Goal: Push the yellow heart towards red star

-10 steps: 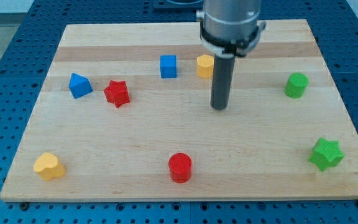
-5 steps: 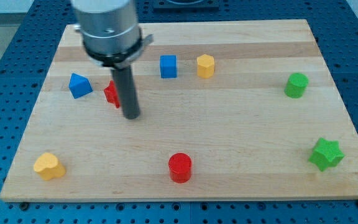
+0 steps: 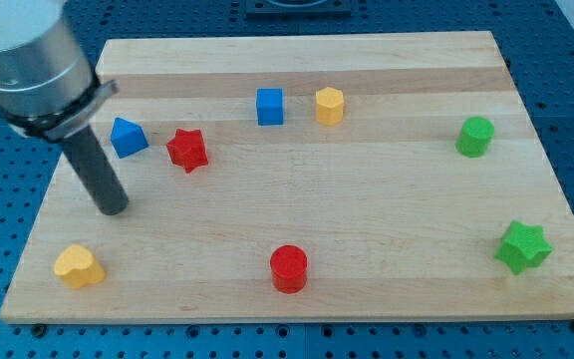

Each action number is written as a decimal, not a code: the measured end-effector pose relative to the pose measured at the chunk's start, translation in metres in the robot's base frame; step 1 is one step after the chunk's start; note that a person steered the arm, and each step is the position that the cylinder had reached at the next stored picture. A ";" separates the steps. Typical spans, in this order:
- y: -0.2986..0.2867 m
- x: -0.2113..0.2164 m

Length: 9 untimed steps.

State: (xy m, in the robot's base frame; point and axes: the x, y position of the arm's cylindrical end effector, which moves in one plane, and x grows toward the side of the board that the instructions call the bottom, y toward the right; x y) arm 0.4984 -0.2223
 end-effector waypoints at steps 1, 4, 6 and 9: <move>-0.031 0.000; -0.082 0.101; -0.072 0.118; 0.031 0.077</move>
